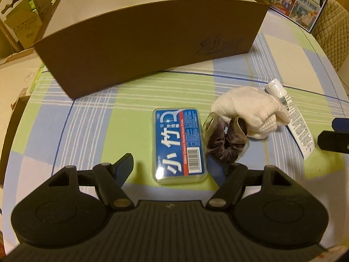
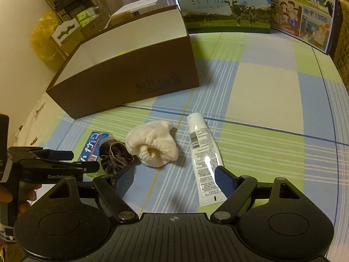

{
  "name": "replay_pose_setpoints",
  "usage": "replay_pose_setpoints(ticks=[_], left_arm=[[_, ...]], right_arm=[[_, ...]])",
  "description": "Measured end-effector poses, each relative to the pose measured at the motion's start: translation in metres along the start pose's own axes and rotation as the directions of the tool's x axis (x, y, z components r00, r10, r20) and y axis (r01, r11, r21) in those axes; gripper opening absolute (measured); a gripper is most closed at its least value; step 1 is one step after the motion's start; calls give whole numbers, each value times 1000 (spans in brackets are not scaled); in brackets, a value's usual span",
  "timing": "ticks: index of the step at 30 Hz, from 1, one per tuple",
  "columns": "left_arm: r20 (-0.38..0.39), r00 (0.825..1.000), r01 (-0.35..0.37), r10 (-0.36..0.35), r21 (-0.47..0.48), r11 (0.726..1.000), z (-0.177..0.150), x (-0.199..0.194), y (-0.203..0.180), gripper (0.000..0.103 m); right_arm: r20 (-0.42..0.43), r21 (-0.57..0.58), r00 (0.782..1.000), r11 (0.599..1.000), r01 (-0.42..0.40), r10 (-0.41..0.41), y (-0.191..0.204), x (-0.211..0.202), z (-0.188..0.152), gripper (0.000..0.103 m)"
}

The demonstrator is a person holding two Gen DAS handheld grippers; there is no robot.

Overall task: Organize objects
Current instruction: 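Lower the left tool onto the blue floss box and close it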

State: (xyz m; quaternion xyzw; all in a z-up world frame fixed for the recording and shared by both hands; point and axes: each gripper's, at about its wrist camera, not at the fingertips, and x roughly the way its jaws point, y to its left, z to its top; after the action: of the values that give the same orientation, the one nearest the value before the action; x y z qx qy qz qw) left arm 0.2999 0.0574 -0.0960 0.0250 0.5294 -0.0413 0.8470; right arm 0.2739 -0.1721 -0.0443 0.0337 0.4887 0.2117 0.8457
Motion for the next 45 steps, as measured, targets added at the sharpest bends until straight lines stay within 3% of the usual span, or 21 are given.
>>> replay_pose_setpoints(ticks=[5, 11, 17, 23, 29, 34, 45], left_arm=[[7, 1000, 6, -6, -1, 1000, 4, 8, 5, 53], [33, 999, -6, 7, -27, 1000, 0, 6, 23, 53], [17, 999, -36, 37, -84, 996, -12, -1, 46, 53], [0, 1000, -21, 22, -106, 994, -18, -3, 49, 53], [8, 999, -33, 34, -114, 993, -8, 3, 50, 56], [22, 999, -47, 50, -106, 993, 1, 7, 50, 53], [20, 998, -58, 61, -113, 992, 6, 10, 55, 53]], right_arm=[[-4, 1, 1000, 1000, 1, -1, -1, 1, -1, 79], [-9, 3, 1000, 1000, 0, 0, 0, 3, -1, 79], [-17, -4, 1000, 1000, -8, 8, 3, 7, 0, 79], [-22, -37, 1000, 999, -17, 16, 10, 13, 3, 79], [-4, -115, 1000, 993, -11, 10, 21, 22, 12, 79], [-1, -168, 1000, 986, -18, 18, 30, 33, 18, 79], [-13, -198, 1000, 980, -20, 17, 39, 70, 38, 79]])
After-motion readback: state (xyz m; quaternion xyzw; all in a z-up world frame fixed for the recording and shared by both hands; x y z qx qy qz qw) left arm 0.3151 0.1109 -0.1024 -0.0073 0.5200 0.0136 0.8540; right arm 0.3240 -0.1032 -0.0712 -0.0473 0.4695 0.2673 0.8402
